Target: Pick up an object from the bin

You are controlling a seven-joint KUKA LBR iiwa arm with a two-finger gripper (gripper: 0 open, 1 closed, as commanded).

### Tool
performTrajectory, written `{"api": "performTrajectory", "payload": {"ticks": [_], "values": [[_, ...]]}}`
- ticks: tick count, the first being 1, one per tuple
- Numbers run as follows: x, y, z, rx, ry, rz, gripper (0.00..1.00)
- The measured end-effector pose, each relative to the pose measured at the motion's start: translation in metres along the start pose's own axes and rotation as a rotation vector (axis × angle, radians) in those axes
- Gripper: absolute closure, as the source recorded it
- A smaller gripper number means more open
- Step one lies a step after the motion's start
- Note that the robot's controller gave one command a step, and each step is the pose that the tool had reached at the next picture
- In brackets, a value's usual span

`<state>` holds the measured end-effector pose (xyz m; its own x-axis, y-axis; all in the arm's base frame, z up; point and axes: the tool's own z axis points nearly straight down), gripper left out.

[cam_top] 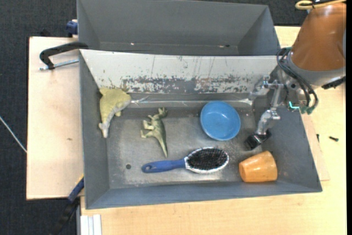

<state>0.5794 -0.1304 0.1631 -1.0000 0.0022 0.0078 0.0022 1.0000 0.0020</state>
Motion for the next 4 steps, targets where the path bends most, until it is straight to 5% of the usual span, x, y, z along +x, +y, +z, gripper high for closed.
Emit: {"api": "performTrajectory", "payload": {"ticks": [1, 2, 3, 4], "values": [[0.048, 0.000, 0.087, 0.005, -0.039, -0.196, 0.00], [0.018, 0.065, 0.066, 0.004, -0.017, -0.604, 0.00], [0.084, 0.125, 0.074, -0.001, -0.005, -0.722, 0.00], [0.082, 0.121, 0.073, 0.004, -0.009, -0.717, 1.00]]}}
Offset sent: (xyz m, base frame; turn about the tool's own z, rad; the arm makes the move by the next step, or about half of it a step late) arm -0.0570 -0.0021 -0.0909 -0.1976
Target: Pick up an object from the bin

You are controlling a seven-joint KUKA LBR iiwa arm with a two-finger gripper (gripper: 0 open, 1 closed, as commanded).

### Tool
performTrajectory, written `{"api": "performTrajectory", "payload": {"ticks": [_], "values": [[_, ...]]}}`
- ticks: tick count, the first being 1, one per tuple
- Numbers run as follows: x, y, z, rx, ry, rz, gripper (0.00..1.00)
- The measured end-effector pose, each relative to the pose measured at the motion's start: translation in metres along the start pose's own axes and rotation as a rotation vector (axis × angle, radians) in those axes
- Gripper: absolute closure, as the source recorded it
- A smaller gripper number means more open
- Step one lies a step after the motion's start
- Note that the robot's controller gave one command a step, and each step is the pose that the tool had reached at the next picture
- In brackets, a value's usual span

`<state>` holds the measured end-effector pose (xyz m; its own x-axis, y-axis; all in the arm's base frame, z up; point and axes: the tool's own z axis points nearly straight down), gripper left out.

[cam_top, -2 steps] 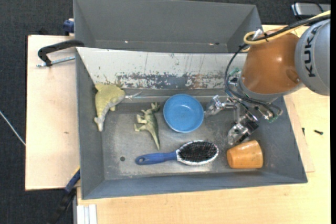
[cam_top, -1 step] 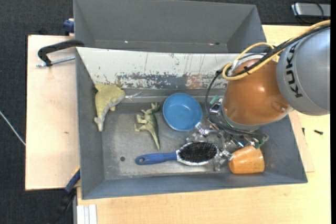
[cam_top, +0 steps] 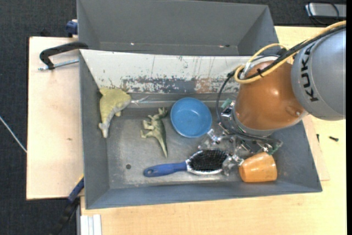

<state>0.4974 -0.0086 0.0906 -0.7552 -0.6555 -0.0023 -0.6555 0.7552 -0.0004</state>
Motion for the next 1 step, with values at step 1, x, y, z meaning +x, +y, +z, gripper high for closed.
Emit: {"api": "performTrajectory", "payload": {"ticks": [1], "values": [[-0.0109, -0.0095, -0.1381, 0.009, -0.009, -0.034, 1.00]]}}
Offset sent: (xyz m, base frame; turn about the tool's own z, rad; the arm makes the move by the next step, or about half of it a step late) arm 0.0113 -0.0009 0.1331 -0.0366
